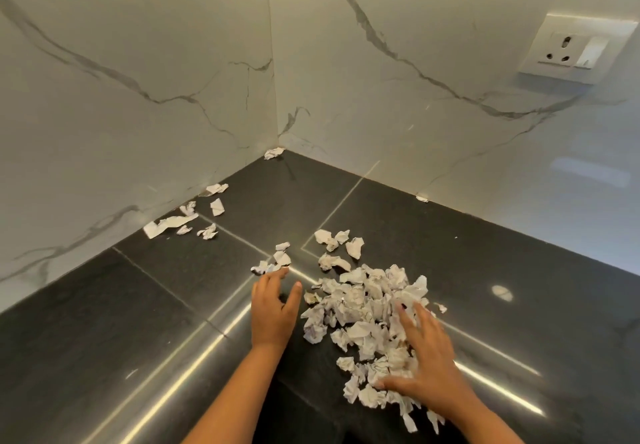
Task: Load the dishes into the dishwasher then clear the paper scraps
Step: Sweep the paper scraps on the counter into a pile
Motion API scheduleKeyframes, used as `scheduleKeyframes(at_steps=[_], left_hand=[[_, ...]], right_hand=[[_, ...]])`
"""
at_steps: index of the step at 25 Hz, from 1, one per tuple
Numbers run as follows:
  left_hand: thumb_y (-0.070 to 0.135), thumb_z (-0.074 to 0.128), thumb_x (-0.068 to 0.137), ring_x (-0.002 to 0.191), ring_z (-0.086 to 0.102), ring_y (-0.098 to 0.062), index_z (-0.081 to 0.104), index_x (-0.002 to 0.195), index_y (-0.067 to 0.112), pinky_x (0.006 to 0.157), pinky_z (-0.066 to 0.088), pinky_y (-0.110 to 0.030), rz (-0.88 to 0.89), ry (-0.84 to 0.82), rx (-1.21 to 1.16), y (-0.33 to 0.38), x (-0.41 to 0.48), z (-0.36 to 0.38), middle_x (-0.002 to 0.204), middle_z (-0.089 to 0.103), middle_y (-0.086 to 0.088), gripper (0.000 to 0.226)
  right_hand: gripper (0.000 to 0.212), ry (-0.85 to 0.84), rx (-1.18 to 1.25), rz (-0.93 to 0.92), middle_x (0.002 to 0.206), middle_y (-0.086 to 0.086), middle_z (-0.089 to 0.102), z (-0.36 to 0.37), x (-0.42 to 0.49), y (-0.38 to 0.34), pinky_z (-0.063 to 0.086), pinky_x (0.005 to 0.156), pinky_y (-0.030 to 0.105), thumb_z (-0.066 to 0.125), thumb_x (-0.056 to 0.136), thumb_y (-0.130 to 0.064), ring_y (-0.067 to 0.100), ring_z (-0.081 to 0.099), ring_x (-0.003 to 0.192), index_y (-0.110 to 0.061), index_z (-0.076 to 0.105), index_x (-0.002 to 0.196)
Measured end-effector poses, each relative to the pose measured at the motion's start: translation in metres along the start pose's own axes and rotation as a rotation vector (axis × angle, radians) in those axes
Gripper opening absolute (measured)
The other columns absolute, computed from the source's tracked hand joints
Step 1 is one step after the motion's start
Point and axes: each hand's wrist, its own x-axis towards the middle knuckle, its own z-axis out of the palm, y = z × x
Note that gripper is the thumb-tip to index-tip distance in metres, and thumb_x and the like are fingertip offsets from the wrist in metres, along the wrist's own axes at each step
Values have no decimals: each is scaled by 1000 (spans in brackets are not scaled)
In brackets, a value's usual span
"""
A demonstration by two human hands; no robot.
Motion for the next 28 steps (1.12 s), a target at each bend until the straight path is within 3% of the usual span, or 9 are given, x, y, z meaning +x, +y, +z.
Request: scheduleKeyframes(at_steps=[3, 6, 10, 13, 15, 19, 22, 25, 28], left_hand=[[51, 51, 84, 108, 40, -6, 51, 130, 18, 89, 32, -21, 29, -109, 182, -1, 4, 5, 119, 50, 3, 56], [49, 56, 83, 128, 34, -15, 42, 138, 18, 102, 29, -24, -3, -124, 198, -3, 7, 5, 136, 41, 0, 64], [69, 43, 79, 145, 8, -25, 22, 148, 17, 115, 10, -44, -223, -114, 378, -7, 30, -3, 157, 15, -6, 88], [67, 42, 85, 146, 7, -17, 20, 148, 26, 117, 0, -46, -60, -298, 447, -5, 45, 0, 156, 20, 5, 79], [67, 40, 85, 145, 10, -16, 22, 147, 27, 119, 3, -44, -1, -202, 458, -10, 61, -8, 155, 24, 4, 76], [66, 47, 83, 144, 11, -30, 25, 147, 19, 118, 9, -46, -204, -64, 548, -39, 118, -49, 155, 20, -11, 82], [72, 53, 76, 144, 7, -36, 21, 149, 19, 117, 10, -51, -386, -91, 621, -69, 157, -81, 156, 13, -17, 96], [76, 52, 72, 144, -1, -37, 12, 150, 20, 115, 5, -54, -556, -137, 614, -94, 180, -101, 158, 1, -15, 104], [79, 50, 71, 144, -7, -37, 8, 151, 21, 114, 3, -56, -590, -138, 611, -105, 195, -112, 159, -3, -10, 107]], right_hand=[[115, 13, -144, -65, 142, -6, -46, 15, 28, -12, -18, 110, 47, 34, 52, -97, 16, -37, 135, -49, -25, 137], [103, 47, -189, -54, 147, -4, -39, 12, 53, -14, -17, 110, 50, 28, 58, -95, 17, -28, 139, -53, -25, 136], [95, 42, -233, -77, 151, -4, -28, 11, 59, -17, -18, 109, 48, 14, 57, -97, 13, -16, 142, -55, -24, 134], [96, 31, -203, -50, 152, -5, -22, 12, 60, -14, -15, 112, 50, 7, 53, -99, 12, -8, 144, -57, -19, 135], [99, 23, -208, -41, 150, -7, -24, 11, 64, -16, -12, 113, 51, -1, 48, -99, 13, -5, 144, -55, -19, 135], [101, 17, -249, -23, 151, -8, -22, 11, 66, -16, -14, 109, 47, -8, 45, -99, 12, 0, 145, -54, -14, 136], [102, 34, -294, -23, 153, -7, 3, 12, 70, -15, 3, 108, 55, 5, 55, -99, 16, 25, 140, -47, -4, 143], [81, -21, -314, 16, 138, 2, 50, 12, 72, -13, 35, 87, 65, 23, 68, -91, 19, 59, 112, -48, 31, 137], [77, 18, -381, 43, 126, 5, 61, 17, 74, -11, 43, 78, 65, 22, 71, -89, 23, 66, 102, -42, 44, 127]])
